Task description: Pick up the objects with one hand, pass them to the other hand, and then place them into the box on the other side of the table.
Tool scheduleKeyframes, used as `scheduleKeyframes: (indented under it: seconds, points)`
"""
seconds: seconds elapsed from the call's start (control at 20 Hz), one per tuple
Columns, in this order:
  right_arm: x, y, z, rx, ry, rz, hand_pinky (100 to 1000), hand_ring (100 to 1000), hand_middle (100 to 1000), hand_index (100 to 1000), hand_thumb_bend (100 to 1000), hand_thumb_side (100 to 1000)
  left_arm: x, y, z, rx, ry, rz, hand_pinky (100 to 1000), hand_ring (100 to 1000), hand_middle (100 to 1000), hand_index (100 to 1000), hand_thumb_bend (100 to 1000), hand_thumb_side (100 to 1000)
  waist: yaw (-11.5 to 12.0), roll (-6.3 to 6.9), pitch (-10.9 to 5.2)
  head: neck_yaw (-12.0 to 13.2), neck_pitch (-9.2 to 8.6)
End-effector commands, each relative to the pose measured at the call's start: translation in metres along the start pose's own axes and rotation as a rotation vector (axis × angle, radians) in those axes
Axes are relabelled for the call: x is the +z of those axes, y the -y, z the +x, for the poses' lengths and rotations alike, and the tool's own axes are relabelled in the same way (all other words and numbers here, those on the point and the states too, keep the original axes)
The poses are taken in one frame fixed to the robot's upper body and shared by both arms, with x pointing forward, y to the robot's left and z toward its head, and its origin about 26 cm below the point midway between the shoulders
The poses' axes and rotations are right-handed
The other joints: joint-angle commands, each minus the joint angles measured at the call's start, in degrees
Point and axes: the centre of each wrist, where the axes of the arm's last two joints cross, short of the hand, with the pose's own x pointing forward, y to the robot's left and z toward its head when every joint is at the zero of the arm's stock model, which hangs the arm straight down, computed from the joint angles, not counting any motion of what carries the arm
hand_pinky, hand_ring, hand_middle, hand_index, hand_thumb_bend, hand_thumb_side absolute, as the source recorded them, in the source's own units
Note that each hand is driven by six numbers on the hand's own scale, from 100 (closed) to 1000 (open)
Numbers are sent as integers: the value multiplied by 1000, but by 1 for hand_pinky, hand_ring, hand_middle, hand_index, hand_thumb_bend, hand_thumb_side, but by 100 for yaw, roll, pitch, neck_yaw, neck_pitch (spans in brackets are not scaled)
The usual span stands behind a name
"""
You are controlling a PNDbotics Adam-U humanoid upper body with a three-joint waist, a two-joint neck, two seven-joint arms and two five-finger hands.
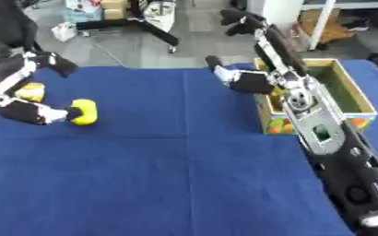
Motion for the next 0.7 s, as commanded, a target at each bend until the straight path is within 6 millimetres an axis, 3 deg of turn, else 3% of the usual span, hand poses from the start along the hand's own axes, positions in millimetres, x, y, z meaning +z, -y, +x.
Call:
scheduleKeyframes:
  seconds: [0.05, 0.3, 0.7]
  points:
    - [-10, 8, 20, -24, 72, 7, 810, 742, 778, 918, 300, 390, 2, -20, -11, -79, -57, -66, 790, 682, 686, 819, 577, 430, -15, 69, -161, 24, 28]
    - [-19, 5, 41, -82, 138, 49, 811, 742, 779, 919, 293, 392, -7, -10, -22, -93, -150, -101, 789, 707, 713, 838, 575, 403, -63, 39, -148, 39, 11]
    - [-20, 5, 54, -140, 180, 112, 809, 740, 777, 917, 285, 396, -17, 21, -41, -89, -353, -119, 794, 737, 761, 874, 694, 505, -158, 9, -102, 91, -2]
